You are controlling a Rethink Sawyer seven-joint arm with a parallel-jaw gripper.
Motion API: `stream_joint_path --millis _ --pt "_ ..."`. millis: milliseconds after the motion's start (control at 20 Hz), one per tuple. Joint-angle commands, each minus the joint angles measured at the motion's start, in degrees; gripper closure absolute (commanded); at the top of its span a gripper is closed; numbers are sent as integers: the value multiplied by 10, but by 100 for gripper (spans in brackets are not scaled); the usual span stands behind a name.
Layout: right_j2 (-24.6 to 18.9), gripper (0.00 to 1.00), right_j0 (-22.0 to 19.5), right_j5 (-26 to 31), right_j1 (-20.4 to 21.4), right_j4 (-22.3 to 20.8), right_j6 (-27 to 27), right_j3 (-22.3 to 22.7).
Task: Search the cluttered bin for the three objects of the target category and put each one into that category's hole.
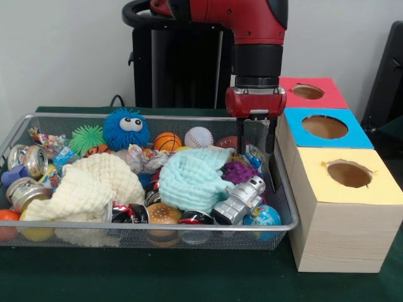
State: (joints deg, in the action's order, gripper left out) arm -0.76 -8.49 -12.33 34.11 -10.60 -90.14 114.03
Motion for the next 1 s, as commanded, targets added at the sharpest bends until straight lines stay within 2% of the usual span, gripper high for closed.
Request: stream_joint_path --millis 50,350,1000 --pt "-42 0 -29 -11 -6 -20 -105 8" --pt "-28 0 -16 -11 -13 -16 -96 -2" --pt "16 0 29 -35 -63 -6 -84 -34"
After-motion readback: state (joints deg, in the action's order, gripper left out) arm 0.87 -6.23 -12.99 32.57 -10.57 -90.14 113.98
